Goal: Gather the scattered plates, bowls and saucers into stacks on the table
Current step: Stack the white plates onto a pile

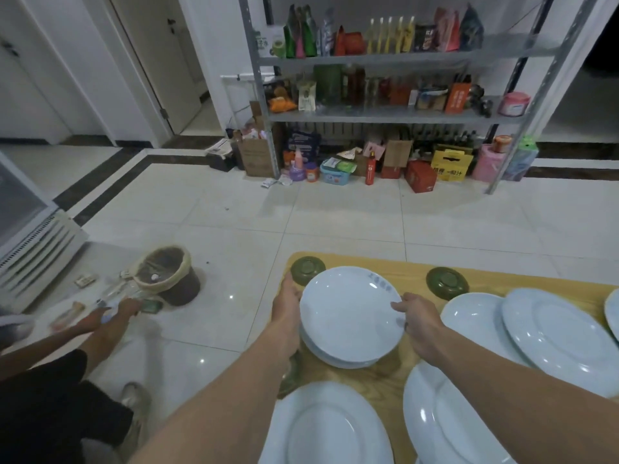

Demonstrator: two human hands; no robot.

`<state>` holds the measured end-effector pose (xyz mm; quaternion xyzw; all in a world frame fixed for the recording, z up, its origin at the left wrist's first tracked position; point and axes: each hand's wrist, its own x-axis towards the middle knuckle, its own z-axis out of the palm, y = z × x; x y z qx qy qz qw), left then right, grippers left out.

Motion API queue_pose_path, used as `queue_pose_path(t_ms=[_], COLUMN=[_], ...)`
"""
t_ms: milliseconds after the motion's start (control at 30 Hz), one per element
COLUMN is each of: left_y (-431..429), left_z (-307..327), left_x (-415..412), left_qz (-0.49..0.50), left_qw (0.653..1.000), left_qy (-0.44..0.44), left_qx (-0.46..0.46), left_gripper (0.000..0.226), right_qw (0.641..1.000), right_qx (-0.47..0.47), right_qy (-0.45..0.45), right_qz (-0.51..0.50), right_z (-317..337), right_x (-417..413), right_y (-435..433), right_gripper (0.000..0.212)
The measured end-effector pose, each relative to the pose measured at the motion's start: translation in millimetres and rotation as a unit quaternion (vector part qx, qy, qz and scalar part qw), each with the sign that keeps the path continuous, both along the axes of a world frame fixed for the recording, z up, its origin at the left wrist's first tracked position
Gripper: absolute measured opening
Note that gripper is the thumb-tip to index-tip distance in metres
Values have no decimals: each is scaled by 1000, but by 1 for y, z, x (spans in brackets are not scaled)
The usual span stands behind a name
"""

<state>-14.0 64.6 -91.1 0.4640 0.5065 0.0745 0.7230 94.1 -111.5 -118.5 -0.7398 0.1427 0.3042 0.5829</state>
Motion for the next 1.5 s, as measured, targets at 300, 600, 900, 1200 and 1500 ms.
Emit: queue_pose_path(t_ms=[300, 600, 900, 1200, 1500], left_y=[11, 5, -51, -138, -191], left_z=[-23, -14, 16, 13, -1], left_x=[10, 12, 19, 7, -11], left_qz=[-2, -50, -168, -204, -246], left_qw=[1000, 996, 963, 961, 939], left_qy=[-7, 68, 133, 177, 229], left_qx=[-18, 43, 163, 51, -68], left_gripper=[65, 40, 40, 51, 31], right_qw=[1000, 995, 993, 978, 970], right_qx=[9, -37, -108, -185, -203], right_qy=[18, 4, -14, 63, 107], right_qz=[15, 97, 54, 76, 76], right_z=[-11, 1, 42, 53, 34], right_x=[5, 4, 23, 0, -20], right_y=[14, 10, -65, -157, -191], right_gripper=[53, 65, 45, 54, 49])
